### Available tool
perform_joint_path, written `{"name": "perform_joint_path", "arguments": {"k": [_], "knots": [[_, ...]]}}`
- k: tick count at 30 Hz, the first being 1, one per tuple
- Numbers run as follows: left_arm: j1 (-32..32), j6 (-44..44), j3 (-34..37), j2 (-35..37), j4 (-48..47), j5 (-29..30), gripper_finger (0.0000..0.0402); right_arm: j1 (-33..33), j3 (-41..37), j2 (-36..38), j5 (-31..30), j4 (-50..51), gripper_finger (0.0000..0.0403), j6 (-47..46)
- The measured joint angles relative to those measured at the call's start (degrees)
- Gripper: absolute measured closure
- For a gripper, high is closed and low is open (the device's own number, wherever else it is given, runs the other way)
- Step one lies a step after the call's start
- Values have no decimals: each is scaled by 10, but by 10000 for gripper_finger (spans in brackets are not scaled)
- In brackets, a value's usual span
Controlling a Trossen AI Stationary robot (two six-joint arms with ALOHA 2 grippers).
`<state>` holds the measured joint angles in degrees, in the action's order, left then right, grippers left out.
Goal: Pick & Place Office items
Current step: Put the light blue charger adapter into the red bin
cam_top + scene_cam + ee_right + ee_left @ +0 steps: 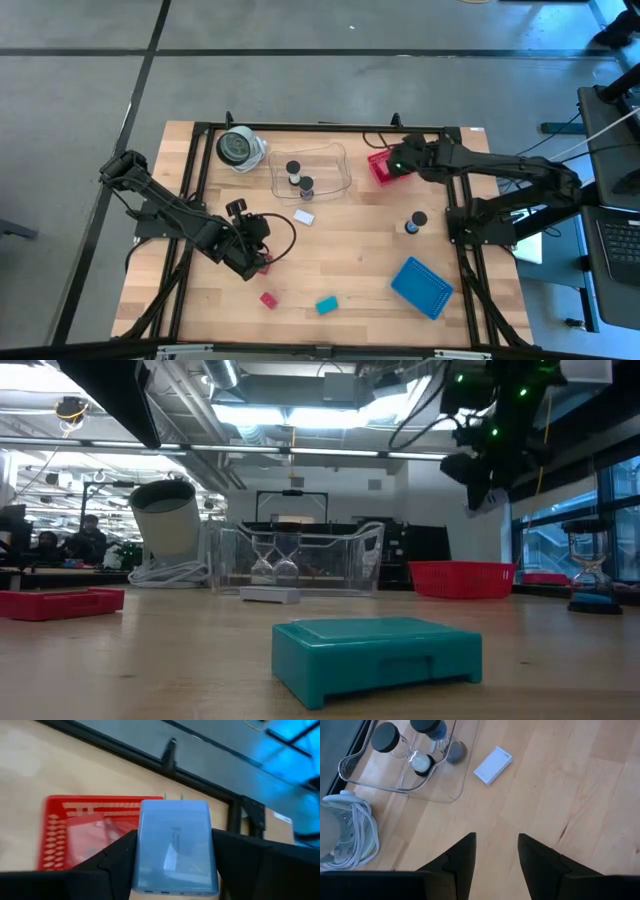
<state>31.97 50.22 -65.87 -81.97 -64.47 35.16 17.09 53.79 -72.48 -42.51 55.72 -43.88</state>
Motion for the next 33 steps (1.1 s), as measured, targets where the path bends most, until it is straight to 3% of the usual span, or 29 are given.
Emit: {"name": "perform_joint_path", "arguments": {"k": [13,19,33], "knots": [[0,0,0,0,0,0,258,67,0,-117,2,-53,179,70],[0,1,0,0,0,-1,258,80,0,-168,46,-73,179,99],[0,0,0,0,0,-1,258,96,0,-202,113,-107,179,141]]}}
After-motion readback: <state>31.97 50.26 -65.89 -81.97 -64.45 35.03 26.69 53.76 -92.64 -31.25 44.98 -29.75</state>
